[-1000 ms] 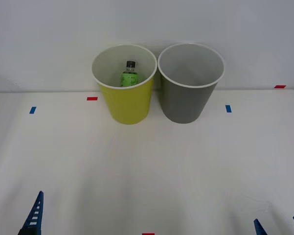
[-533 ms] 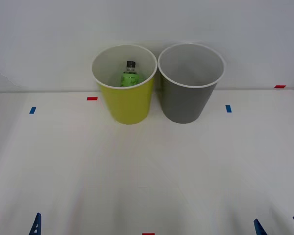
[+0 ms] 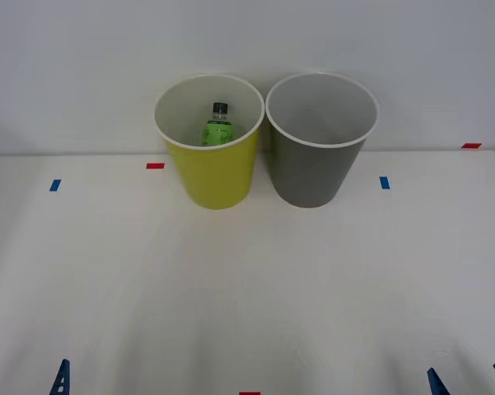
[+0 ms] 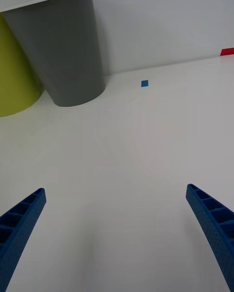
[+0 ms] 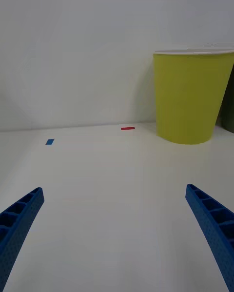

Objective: Put cans in the gray bin and PET bottles in the light green bin.

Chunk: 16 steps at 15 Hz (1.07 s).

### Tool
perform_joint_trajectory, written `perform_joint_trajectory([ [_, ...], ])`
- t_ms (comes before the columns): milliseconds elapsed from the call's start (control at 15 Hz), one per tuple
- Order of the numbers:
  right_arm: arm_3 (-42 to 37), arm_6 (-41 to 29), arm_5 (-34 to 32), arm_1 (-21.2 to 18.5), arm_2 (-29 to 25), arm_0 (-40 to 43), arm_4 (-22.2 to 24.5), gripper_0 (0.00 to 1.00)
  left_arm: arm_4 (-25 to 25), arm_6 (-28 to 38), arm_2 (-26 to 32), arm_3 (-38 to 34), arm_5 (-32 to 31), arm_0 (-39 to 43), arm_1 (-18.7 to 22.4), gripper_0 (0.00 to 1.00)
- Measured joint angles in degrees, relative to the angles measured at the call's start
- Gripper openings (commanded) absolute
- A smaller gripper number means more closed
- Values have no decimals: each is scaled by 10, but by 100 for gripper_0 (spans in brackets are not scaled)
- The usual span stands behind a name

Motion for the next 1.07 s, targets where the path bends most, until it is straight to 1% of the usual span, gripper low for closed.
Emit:
perform_joint_trajectory([
  [1067, 0, 0, 0, 0, 0, 0, 0, 100, 0, 0, 0, 0, 0, 0, 0, 100],
])
